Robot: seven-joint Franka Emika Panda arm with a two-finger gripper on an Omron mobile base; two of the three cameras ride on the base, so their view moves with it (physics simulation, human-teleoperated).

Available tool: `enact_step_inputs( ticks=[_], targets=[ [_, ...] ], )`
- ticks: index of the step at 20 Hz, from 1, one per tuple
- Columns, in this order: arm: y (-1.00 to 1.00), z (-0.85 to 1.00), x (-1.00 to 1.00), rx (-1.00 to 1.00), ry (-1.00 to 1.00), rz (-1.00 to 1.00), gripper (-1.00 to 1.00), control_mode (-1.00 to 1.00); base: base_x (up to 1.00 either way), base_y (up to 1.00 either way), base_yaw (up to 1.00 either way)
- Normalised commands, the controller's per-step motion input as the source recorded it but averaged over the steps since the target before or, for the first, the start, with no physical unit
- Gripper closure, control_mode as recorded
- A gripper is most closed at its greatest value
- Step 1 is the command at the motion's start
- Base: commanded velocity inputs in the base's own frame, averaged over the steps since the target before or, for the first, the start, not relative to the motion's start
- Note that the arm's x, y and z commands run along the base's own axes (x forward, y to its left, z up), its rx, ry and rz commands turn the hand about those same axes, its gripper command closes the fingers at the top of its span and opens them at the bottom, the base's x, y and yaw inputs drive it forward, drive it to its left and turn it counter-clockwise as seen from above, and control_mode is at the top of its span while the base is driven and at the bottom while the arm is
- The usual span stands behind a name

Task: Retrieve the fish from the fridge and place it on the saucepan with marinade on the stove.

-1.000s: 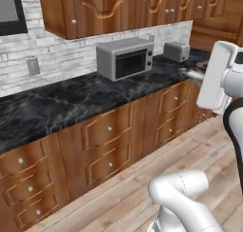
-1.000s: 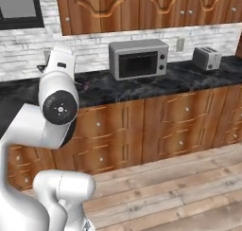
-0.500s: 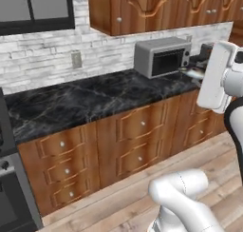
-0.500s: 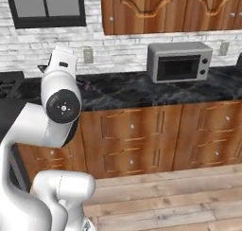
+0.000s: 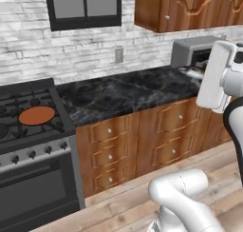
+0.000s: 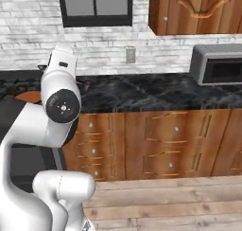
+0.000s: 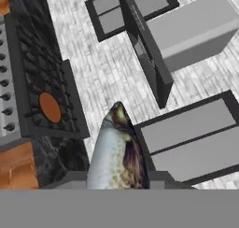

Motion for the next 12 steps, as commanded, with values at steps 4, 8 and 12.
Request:
enact_step_inputs(
  ticks=[4, 8, 12],
  targets=[
    [0.0, 0.0, 0.0, 0.0, 0.0, 0.0, 1.0, 1.0, 0.05, 0.93, 0.16],
    [0.0, 0.0, 0.0, 0.0, 0.0, 0.0, 1.0, 1.0, 0.19, 0.89, 0.15],
    [0.0, 0.0, 0.0, 0.0, 0.0, 0.0, 1.0, 1.0, 0.37, 0.69, 0.14]
  ],
)
